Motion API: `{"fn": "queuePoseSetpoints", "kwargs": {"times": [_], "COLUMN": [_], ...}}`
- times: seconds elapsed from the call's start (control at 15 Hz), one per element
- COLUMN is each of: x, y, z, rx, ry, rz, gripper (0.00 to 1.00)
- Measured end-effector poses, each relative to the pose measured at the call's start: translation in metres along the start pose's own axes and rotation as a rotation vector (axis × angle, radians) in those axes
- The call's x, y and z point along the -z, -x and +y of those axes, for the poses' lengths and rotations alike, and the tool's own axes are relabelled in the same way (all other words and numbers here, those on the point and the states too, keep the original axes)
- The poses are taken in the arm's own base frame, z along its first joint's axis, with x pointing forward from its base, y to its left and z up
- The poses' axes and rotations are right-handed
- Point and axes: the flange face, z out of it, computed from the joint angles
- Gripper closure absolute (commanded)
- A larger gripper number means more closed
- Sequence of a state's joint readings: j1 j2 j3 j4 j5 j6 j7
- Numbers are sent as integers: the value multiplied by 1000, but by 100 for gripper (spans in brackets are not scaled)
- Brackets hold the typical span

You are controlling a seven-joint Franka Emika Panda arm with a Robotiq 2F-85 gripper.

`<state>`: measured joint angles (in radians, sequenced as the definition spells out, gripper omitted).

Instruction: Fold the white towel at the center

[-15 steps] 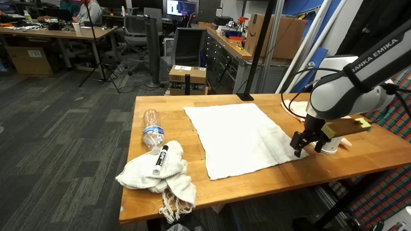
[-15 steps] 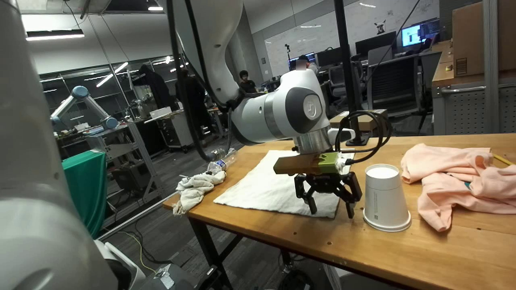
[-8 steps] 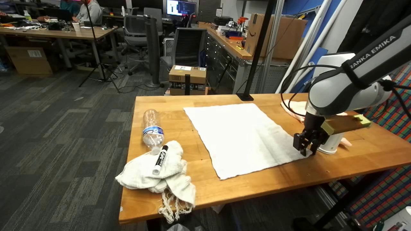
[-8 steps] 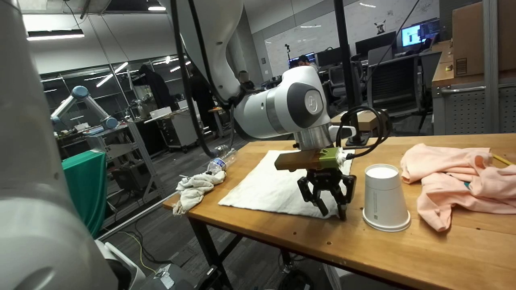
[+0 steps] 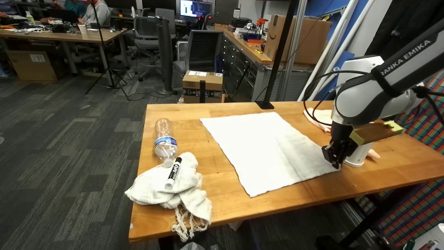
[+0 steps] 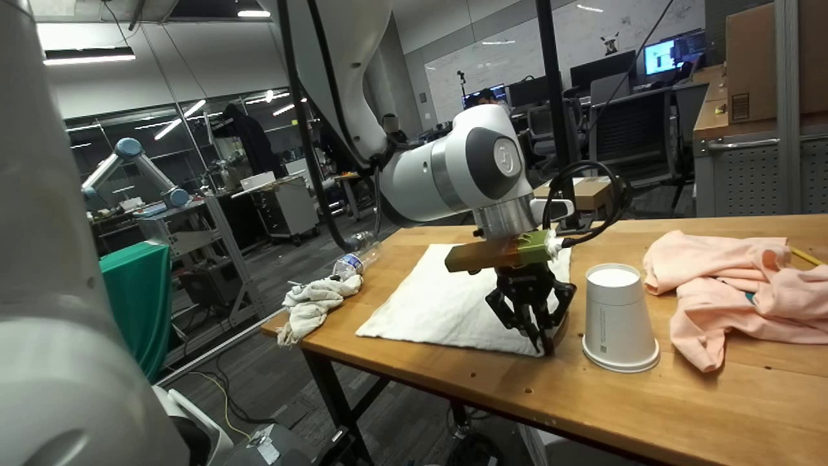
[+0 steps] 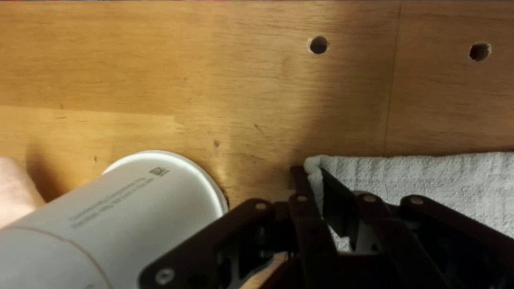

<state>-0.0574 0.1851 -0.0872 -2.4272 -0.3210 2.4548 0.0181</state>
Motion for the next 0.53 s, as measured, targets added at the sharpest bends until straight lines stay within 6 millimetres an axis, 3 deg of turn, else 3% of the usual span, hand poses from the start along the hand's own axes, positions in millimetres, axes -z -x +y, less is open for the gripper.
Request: {"fn": "queuePoseSetpoints", "kwargs": {"times": [0.27,0.53], "x": [5,30], "y": [-1,-12], "z": [3,-2], "rx": [22,48], "ry": [77,163], "rz": [-42,-65], "gripper": [95,96]}}
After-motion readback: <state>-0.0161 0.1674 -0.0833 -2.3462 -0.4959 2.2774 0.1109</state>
